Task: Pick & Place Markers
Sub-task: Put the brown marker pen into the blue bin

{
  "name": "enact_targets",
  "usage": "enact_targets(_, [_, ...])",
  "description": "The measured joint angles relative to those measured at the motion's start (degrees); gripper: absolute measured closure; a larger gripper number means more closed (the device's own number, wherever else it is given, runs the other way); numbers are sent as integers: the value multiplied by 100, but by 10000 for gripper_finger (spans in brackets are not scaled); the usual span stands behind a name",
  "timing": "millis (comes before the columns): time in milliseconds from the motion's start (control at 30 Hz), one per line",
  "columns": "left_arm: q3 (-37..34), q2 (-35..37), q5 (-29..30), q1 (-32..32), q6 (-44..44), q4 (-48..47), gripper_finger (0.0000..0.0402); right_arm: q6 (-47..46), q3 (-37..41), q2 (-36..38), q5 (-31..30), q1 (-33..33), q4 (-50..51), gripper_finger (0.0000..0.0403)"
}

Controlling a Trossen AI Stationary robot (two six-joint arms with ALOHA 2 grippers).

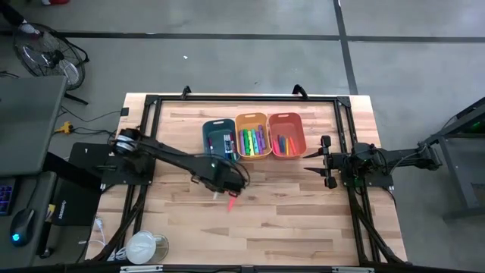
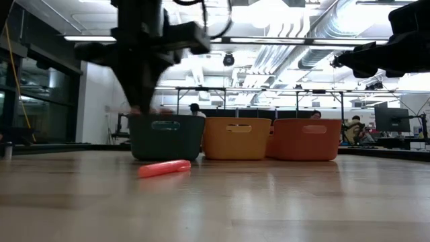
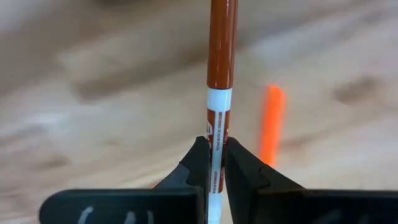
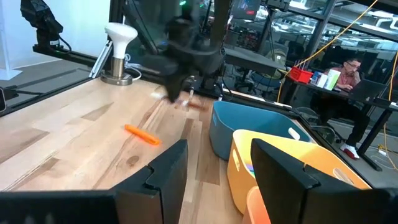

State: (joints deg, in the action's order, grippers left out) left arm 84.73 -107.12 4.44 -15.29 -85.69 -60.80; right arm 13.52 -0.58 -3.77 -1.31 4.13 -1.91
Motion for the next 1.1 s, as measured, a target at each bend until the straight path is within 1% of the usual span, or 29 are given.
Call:
enact_targets(67, [-29,227,128,80,-4,-291,382,0,0,0,2,1,0,236])
enact_targets(133, [6,416,264,177,-1,-275,382,-1,0,0,1,-1,-1,236])
enact_targets(233, [-20,701,411,331,15,-665,382,0,0,0,0,-1,-1,236])
enact_targets(300, [2,801,474,490,61,-608,382,0,2,0,3,1,0,236])
enact_targets(400, [-20,969,518,775,191,-777,382,0,2,2,1,-1,-2,236])
enact_targets(467, [9,972,500,1004,353,-654,382,0,0,0,1,0,-1,236])
enact_targets(633, [-7,952,179,1624,881,-482,382,0,1,0,2,-1,0,236])
enact_targets(733, [-8,952,106,1930,1043,-308,382,-1,0,0,1,1,0,236])
enact_targets(967, [-7,952,82,2453,1027,-280,382,-1,1,0,2,1,0,236])
enact_targets(1100, [0,831,52,2628,766,-215,382,0,0,0,3,-1,0,236])
